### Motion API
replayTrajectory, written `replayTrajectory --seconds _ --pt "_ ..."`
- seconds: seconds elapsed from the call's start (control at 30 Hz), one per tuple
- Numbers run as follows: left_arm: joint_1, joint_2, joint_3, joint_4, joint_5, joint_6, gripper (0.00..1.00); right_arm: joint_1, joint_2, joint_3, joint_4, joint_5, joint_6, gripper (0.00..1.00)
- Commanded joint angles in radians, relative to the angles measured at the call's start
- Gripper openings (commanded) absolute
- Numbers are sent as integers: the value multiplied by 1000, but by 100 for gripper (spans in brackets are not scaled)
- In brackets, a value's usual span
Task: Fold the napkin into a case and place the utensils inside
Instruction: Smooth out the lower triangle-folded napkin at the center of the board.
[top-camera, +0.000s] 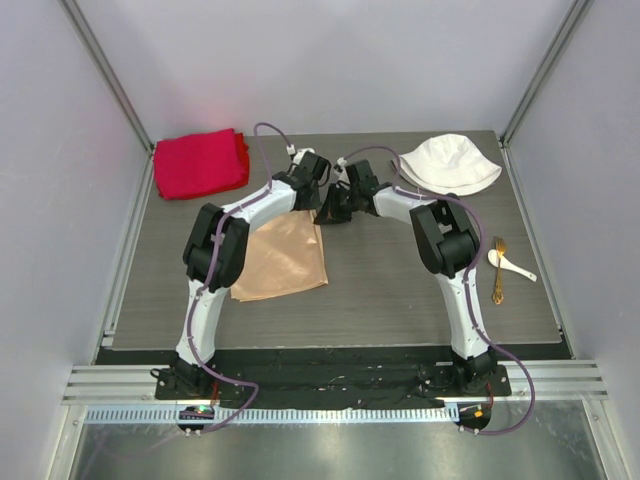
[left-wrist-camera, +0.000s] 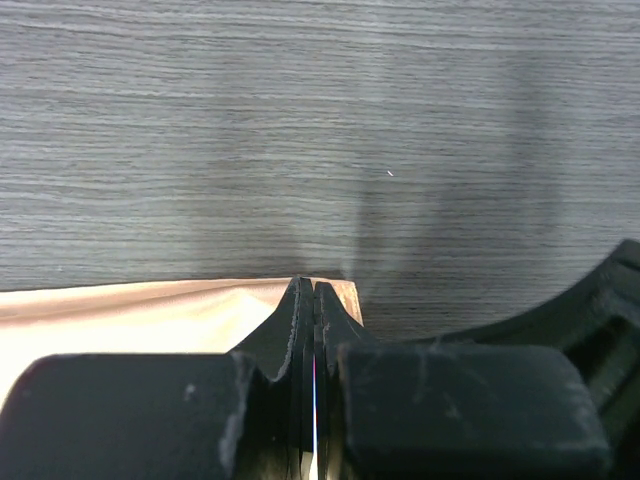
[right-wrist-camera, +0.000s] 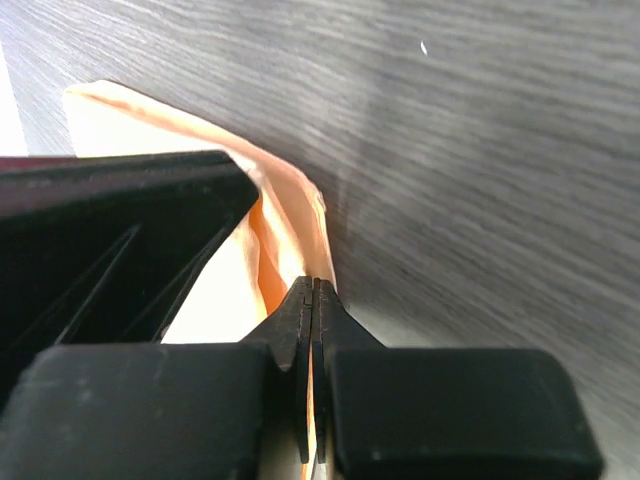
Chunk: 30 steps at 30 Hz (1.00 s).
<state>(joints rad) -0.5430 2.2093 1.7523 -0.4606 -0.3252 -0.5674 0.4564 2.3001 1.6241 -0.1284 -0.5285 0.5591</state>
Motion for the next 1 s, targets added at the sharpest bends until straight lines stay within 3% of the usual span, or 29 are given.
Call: replayTrajectory --seconds 0.0,0.6,0.87,0.9,0.97 --pt "3 7 42 49 -6 6 0 -8 -90 -21 1 -10 12 1" --pt "-5 27 27 95 106 -5 0 -39 -18 8 3 -4 12 1" --pt "-12 67 50 137 143 20 0 -50 -79 3 -37 21 -7 1" --pt "-12 69 53 137 143 23 1 -51 -97 -1 -48 39 -13 1" --pt "-12 61 46 142 143 31 11 -51 -122 -15 -82 61 -39 1"
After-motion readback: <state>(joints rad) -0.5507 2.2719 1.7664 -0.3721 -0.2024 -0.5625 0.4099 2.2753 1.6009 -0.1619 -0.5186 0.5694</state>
